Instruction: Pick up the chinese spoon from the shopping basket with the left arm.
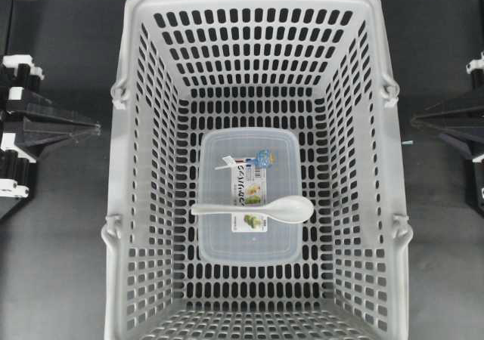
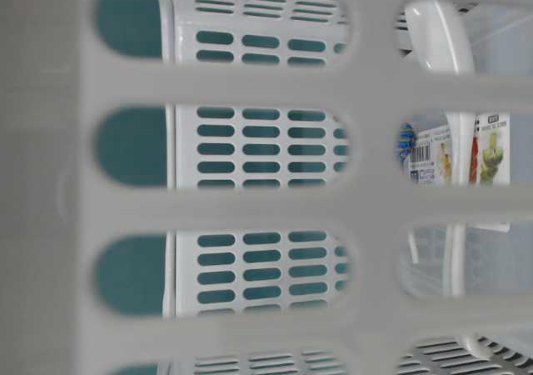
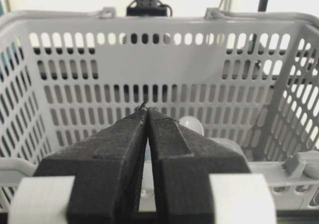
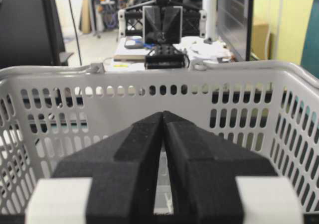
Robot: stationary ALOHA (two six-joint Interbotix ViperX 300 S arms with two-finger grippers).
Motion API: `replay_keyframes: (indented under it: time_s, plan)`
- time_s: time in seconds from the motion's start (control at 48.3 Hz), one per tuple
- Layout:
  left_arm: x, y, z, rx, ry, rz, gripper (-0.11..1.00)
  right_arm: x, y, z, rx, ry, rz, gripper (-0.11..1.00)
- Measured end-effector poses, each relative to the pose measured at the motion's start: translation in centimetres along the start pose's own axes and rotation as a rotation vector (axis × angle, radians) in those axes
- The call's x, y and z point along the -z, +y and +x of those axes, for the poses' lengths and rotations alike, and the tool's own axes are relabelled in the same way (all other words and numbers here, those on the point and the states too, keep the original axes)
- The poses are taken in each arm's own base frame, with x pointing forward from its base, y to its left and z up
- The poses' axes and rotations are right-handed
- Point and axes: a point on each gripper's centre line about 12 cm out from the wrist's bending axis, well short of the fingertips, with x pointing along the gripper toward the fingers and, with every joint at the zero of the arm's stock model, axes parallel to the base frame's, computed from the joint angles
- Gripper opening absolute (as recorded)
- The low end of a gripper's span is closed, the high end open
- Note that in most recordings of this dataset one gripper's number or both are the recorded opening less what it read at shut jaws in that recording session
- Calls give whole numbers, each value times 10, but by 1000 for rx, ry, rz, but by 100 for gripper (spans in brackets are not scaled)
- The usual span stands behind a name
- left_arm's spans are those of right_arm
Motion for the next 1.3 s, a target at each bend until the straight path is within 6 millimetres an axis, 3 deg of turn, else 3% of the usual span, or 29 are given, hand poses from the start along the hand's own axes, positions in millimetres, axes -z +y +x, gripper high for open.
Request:
replay_keyframes:
  time_s: [0.083,0.455,0.663,0.994,1.139,1.304]
  plan:
    - [0,-2,1,11,26,-7,0,0,0,0,-1,-2,12,0]
    - [-33,-9,26,33,231,-35,0,0,1,0,-2,0,67,-1]
    - [-44,-17,68,51,402,-23,0,1,1,0,-2,11,74,-1]
    - [-28,-22,138,37,696,-17,0,10,1,0,0,83,104,0]
    - [-15,-30,163,50,790,-1,0,11,1,-1,2,97,106,15]
    - [1,-40,188,67,877,11,5,11,1,-1,1,98,103,45]
